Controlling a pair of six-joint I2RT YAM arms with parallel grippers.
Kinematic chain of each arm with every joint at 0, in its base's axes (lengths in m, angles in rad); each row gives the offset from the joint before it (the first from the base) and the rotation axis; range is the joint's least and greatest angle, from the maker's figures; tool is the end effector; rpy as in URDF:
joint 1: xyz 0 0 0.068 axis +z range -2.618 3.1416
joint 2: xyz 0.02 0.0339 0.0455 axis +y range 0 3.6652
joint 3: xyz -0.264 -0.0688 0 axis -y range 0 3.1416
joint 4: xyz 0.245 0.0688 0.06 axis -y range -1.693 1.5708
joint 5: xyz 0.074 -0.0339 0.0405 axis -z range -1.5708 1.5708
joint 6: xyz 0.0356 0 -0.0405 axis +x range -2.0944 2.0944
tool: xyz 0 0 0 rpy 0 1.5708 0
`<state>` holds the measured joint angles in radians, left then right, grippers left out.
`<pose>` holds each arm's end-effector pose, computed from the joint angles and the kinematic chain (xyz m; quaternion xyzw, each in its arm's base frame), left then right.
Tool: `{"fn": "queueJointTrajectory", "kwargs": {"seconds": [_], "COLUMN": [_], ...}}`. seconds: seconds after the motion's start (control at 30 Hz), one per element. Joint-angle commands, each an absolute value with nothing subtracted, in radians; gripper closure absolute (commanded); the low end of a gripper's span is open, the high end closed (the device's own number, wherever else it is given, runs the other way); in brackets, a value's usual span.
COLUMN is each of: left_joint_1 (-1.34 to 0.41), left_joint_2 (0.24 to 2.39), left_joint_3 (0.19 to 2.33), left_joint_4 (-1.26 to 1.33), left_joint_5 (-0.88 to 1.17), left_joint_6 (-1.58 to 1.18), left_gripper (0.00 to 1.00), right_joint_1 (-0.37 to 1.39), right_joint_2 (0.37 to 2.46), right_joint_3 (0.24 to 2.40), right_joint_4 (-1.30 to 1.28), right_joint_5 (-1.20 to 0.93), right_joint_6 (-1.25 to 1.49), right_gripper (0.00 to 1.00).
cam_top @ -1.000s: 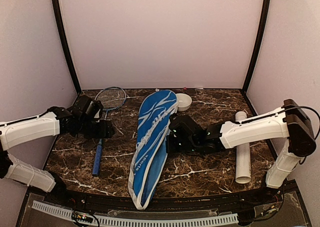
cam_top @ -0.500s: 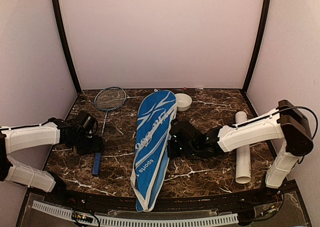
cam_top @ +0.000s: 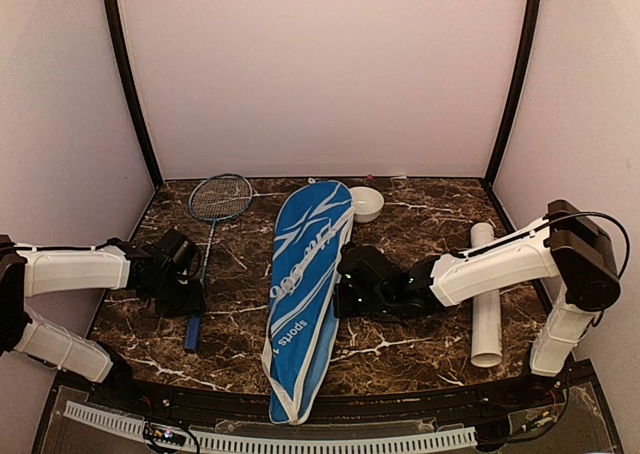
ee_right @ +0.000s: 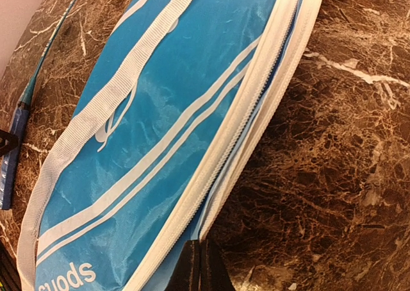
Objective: Pack up the badminton gear
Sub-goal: Place the racket bag at the center of the board.
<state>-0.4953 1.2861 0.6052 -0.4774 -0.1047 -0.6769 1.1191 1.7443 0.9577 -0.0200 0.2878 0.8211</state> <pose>0.1934 -0.1003 0.1590 -0.0993 0.9725 -0.0704 0.1987 0.1644 0.3158 0.1644 -0.0834 0.9161 0.2292 0.3183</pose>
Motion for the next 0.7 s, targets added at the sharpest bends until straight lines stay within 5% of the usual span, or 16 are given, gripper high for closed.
{"fn": "queueJointTrajectory", "kwargs": {"seconds": [0.0, 0.4, 0.67], "left_joint_1": [-0.490, -0.493, -0.495], "left_joint_2": [1.288, 1.342, 1.349], "left_joint_3": [0.598, 0.597, 0.596], "left_joint_4": [-0.482, -0.462, -0.455], "left_joint_5": [-0.123, -0.099, -0.085], "left_joint_6": [-0.655, -0.649, -0.637], "left_gripper": [0.53, 0.56, 0.72], "right_joint_1": [1.117, 1.110, 1.074], "right_joint_2": [1.758, 1.774, 1.749], "right_joint_3": [0.950, 0.948, 0.870], "right_joint_4": [0.020, 0.042, 0.140], "right_joint_5": [0.276, 0.254, 0.169], "right_joint_6": [0.827, 0.828, 0.879], "right_gripper": [1.00, 1.00, 1.00]}}
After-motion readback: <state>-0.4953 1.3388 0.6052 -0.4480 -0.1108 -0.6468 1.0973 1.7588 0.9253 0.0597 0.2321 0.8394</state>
